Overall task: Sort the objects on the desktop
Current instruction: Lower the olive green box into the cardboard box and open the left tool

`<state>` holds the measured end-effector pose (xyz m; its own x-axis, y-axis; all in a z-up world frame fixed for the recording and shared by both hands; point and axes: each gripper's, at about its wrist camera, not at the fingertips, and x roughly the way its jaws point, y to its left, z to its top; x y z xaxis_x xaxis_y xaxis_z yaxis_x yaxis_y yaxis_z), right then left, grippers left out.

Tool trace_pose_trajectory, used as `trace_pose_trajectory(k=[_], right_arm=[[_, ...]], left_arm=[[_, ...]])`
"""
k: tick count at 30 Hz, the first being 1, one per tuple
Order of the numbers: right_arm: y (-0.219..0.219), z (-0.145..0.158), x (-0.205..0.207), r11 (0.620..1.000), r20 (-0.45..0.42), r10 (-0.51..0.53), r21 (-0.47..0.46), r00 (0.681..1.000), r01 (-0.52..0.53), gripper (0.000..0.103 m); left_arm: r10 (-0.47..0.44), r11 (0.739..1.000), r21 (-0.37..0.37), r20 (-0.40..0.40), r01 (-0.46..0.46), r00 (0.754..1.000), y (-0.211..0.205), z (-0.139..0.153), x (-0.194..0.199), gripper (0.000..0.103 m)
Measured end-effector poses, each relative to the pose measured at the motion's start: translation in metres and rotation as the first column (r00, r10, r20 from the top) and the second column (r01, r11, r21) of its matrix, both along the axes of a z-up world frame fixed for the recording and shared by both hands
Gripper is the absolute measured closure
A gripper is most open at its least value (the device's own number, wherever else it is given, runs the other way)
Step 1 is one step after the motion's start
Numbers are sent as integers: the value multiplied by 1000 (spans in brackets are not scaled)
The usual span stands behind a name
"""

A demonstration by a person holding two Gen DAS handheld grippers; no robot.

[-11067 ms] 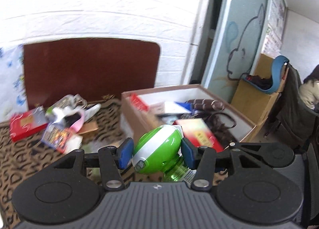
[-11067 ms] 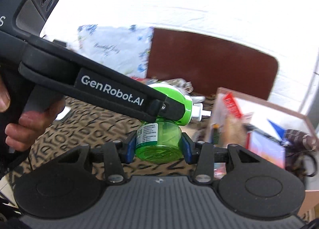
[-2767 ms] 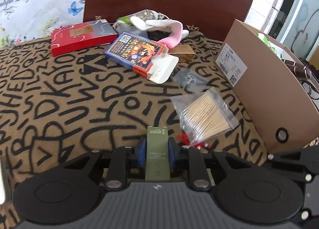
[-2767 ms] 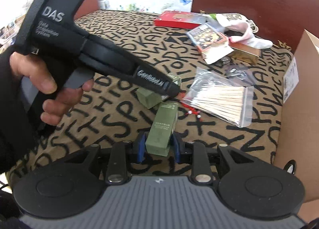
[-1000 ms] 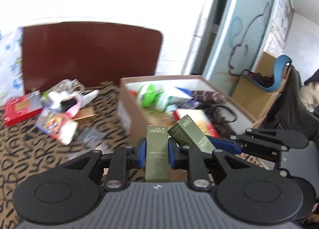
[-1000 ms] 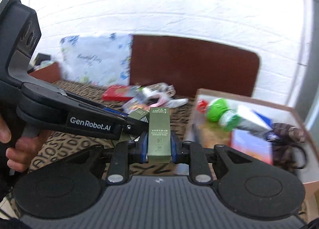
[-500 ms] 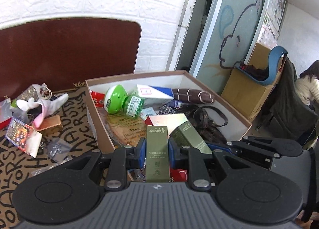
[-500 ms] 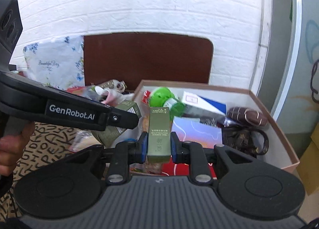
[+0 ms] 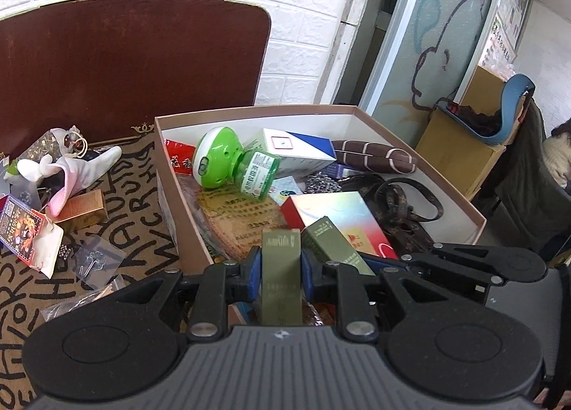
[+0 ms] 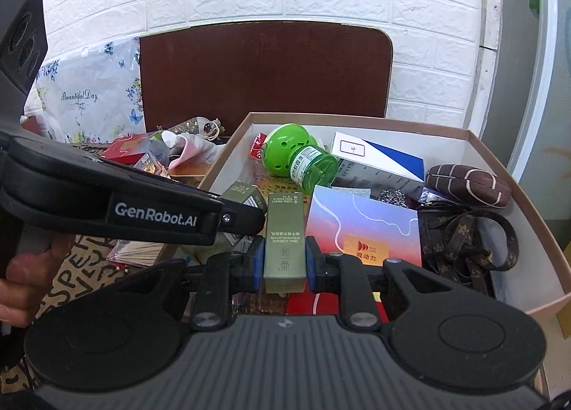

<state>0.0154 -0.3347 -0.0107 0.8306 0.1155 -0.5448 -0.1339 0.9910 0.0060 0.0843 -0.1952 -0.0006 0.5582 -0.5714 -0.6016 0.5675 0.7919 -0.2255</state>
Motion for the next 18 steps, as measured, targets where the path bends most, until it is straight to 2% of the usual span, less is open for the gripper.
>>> trace_pose_trajectory(k=[16,17,18], right_arm=[[0,-9,22,1000,-24,11,-12,1000,-12,81],[1,-9,22,1000,-22,14,-18,1000,-14,81],[1,-9,22,1000,-20,17,-24,1000,-17,81]], left_arm=[[-7,1000,-4,7,7,1000,-1,-5,13,80],[-8,1000,-13,14,8,1000,0,-5,12,79],[-10,1000,-22,19,11,1000,2,-4,11,69]])
